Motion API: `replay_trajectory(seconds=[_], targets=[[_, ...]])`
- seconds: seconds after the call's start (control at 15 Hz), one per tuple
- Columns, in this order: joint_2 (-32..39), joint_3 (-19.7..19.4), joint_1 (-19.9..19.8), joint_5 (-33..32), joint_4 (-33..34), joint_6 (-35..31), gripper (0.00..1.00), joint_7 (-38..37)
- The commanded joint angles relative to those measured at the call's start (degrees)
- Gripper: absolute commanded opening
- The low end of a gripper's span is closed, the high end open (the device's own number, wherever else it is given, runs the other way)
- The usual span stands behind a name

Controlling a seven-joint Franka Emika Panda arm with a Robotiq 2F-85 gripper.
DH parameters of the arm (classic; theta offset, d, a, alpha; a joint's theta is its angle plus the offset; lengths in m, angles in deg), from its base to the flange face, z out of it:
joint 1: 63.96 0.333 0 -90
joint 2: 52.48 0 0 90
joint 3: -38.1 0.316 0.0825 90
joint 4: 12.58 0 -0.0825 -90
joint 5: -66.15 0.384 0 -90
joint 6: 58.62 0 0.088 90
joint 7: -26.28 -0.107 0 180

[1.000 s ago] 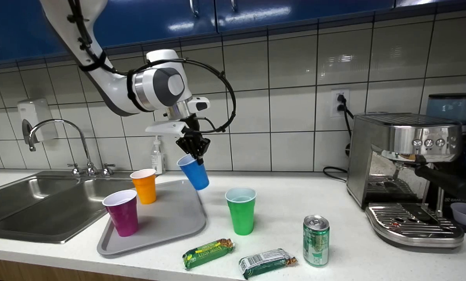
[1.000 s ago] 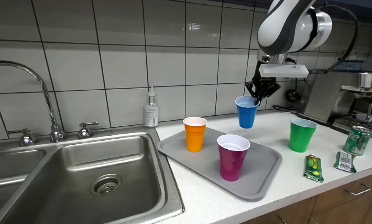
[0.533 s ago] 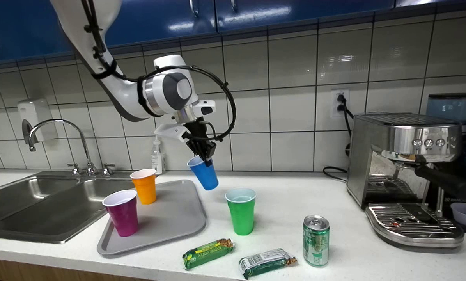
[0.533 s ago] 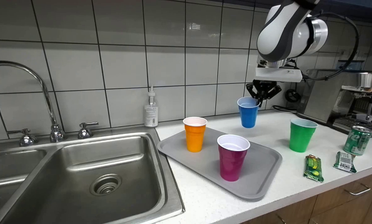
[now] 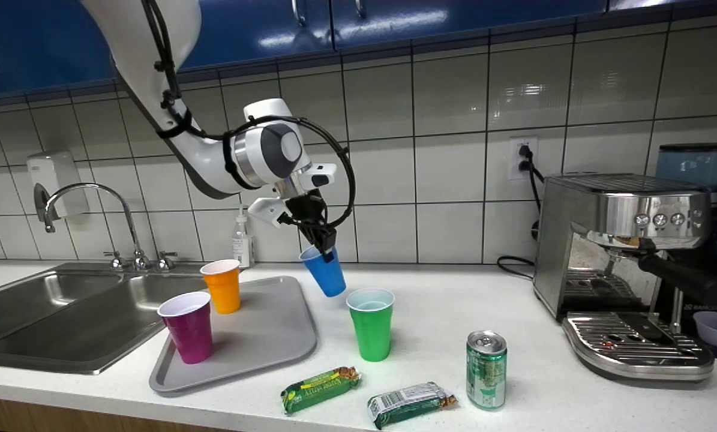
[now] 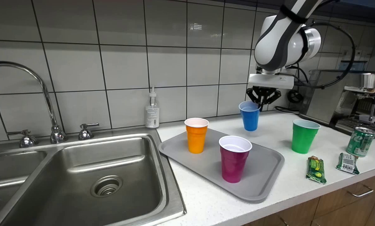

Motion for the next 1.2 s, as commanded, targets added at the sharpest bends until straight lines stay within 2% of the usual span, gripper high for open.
replay_trajectory(seconds=[0.0, 0.93, 1.0, 1.07, 1.13], targets=[[2.4, -1.2, 1.2, -0.9, 3.2, 1.8, 0.01, -3.5], [6.0, -0.4, 0.3, 2.6, 5.9, 3.1, 0.01, -2.9], [6.1, -0.3, 0.2, 2.9, 5.9, 3.2, 0.05, -2.7], [6.2, -0.3, 0.2, 3.1, 6.0, 3.2, 0.30, -2.5], [6.2, -0.3, 0.2, 3.2, 5.9, 3.3, 0.32, -2.4]])
